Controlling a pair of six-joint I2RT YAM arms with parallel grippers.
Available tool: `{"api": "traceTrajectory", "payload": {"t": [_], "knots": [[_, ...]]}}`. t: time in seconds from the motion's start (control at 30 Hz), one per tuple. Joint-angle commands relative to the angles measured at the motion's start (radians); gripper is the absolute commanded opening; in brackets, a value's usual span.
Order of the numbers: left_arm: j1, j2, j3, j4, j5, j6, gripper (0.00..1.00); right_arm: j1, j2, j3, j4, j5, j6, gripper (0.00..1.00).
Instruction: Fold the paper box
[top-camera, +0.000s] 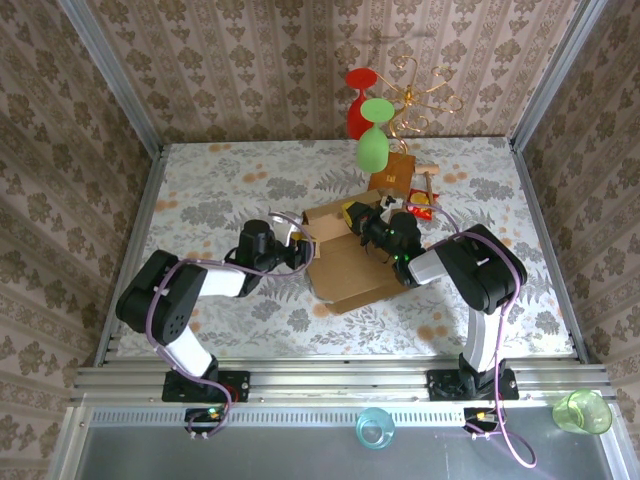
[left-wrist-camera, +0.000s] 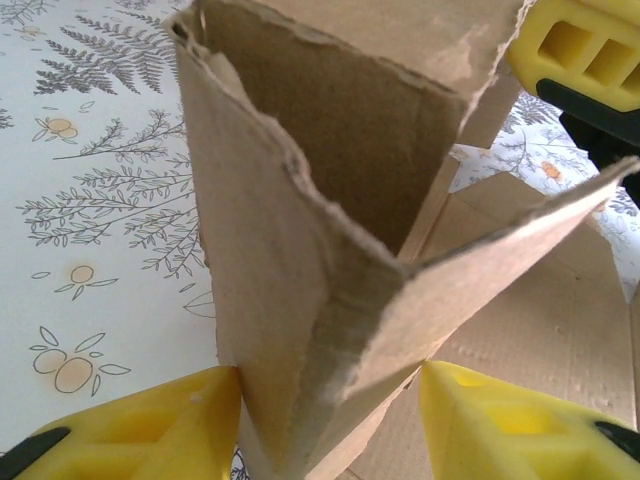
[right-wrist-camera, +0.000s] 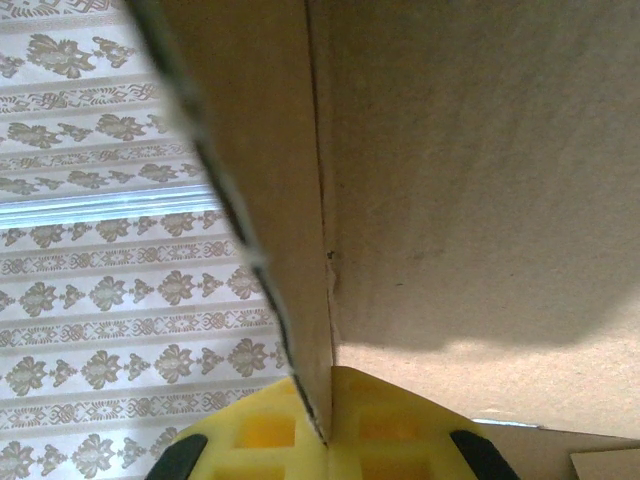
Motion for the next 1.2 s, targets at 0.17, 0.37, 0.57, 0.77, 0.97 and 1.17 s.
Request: {"api": "traceTrajectory", "payload": {"t": [0.17,0.37,0.57,0.77,0.97,1.17], "knots": [[-0.032,0.025,0.031,0.022,-0.087,-0.027,0.41,0.008,0.023,0.014,0.010,0.005,0.018,0.00],[-0.052,0.044,0.049,0.004,-0.179,-0.035,0.45,0.016,0.021,0.013,0.008,0.010,0.024,0.00],[-0.072,0.058,0.074,-0.040,-0.298,-0.047,0.42,0.023,0.022,0.010,0.010,0.017,0.028,0.00],[-0.102,0.074,0.097,-0.072,-0.392,-0.054,0.40,0.023,0.020,0.007,0.011,0.020,0.036,0.00],[-0.120,0.098,0.121,-0.100,-0.467,-0.080,0.32,0.025,0.020,0.007,0.012,0.020,0.041,0.00],[-0.149,0.116,0.156,-0.160,-0.568,-0.096,0.24,0.031,0.023,0.001,0.015,0.033,0.044,0.00]]}}
